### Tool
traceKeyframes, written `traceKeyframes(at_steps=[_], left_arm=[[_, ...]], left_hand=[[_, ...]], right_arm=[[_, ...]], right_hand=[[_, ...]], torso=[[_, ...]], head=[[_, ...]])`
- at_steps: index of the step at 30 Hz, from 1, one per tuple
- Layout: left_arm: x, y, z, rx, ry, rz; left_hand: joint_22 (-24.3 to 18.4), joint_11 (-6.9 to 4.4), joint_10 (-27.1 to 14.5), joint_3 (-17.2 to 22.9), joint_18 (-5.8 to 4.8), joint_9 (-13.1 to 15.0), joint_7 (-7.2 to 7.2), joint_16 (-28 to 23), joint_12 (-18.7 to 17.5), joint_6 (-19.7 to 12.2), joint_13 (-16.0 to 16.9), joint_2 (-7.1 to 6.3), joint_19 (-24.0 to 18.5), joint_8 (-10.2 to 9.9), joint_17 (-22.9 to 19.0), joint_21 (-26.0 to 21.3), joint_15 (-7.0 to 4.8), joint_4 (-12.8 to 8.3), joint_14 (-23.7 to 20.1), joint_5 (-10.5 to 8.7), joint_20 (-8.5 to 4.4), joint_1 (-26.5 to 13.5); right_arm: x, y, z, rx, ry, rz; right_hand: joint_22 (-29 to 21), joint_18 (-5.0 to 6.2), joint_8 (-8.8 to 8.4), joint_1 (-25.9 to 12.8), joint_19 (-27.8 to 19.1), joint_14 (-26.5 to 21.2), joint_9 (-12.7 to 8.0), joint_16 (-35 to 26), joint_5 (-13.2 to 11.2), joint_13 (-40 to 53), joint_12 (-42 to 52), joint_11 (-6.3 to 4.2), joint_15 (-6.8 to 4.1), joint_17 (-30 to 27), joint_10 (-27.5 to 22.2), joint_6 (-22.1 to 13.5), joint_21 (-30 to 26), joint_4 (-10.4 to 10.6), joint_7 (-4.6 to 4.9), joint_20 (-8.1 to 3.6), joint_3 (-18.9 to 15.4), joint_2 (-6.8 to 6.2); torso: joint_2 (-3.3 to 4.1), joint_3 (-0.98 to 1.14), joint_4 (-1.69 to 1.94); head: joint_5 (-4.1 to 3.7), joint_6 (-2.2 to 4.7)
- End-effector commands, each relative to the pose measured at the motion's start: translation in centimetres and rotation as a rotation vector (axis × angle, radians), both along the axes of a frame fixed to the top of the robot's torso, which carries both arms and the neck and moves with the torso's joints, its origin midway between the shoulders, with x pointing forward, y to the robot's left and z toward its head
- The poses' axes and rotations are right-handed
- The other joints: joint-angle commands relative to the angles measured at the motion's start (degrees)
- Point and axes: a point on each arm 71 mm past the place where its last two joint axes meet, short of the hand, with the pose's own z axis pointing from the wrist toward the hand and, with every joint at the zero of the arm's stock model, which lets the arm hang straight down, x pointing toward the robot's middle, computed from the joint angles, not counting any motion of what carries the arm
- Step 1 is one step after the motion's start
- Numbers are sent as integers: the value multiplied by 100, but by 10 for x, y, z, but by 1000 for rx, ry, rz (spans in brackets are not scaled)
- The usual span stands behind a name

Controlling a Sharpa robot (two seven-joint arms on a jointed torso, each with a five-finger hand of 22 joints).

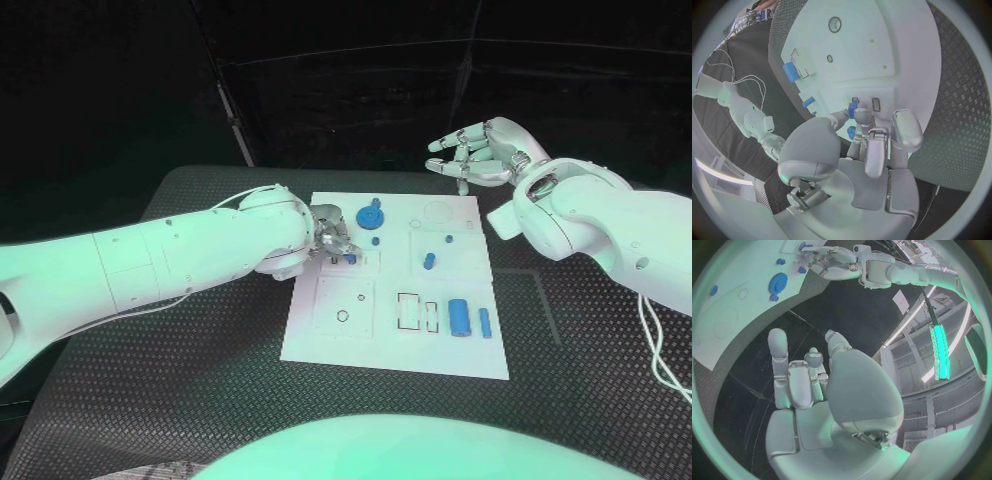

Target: Assemble the parts on the task board

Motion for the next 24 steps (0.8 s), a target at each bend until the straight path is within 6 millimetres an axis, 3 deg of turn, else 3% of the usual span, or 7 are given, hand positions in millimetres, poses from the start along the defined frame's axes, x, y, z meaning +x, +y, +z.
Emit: traceKeyframes(at_steps=[1, 24], left_arm=[[1, 0, 2, 17, -28, -14], [-1, -6, -2, 46, 10, -51]], left_hand=[[7, -13, 69, 917, -108, 2, -23, 23, 30, -28, 11, -36, 41, 31, 1453, 38, -32, -876, 585, 27, 3, 44], [2, -15, 69, 956, -106, 11, -24, 23, 27, -30, 0, -51, 39, 40, 1453, 32, -35, -884, 585, 27, 0, 36]], right_arm=[[0, 2, 1, -1, -4, 13], [0, 3, 0, -7, 4, 23]], right_hand=[[-3, 81, 39, 35, -31, 139, -2, -16, 17, -9, -6, 6, -37, -4, -26, -41, -36, -11, 12, 10, -16, 45], [-13, 82, 46, 39, -31, 140, -1, -18, 32, -11, -1, 6, -38, -5, -24, -36, -45, -12, 12, 9, -10, 57]], torso=[[1, -2, 3], [-2, -5, 16]], head=[[-4, -6], [-28, -59]])
